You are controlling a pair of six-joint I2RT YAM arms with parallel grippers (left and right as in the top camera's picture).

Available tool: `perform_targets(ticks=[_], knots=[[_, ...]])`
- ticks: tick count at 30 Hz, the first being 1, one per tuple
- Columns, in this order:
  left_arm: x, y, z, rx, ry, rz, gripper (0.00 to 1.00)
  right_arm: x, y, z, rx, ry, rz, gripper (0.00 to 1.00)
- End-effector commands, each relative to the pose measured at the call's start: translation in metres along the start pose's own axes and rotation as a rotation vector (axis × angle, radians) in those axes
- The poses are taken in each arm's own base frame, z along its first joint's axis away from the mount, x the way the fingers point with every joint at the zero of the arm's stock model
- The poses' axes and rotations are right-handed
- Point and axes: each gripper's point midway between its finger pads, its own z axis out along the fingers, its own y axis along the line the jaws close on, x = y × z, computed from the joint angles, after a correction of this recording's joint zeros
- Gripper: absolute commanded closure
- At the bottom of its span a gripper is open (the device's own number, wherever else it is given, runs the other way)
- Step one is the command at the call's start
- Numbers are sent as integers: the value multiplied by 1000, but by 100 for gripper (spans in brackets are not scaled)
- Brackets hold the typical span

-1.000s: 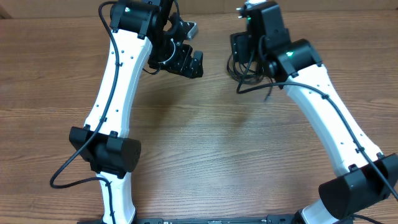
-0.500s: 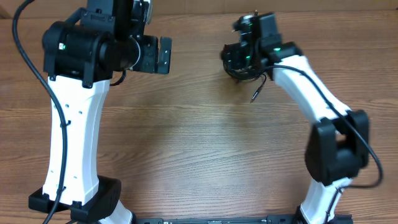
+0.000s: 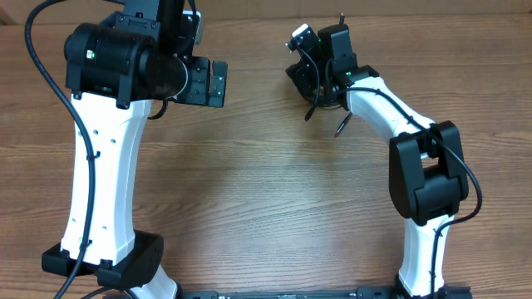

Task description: Untangle cables

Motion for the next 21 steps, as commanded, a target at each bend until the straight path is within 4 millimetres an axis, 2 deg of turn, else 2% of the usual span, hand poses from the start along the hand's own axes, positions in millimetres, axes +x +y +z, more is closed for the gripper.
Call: perform_targets(ticks=[1, 6, 9, 19, 21], knots=[[0, 2, 2, -13, 4, 7, 0, 13, -20, 9, 48, 11, -44, 34], [0, 1, 2, -12, 4, 7, 0, 33, -40, 16, 67, 38, -39, 36], [0, 2, 2, -13, 4, 7, 0, 37, -45, 17, 72, 44, -31, 37], [0, 1, 2, -9, 4, 7, 0, 34, -39, 18, 43, 25, -28, 38], [0, 1, 2, -9, 4, 7, 0, 34, -39, 18, 40, 24, -28, 41]])
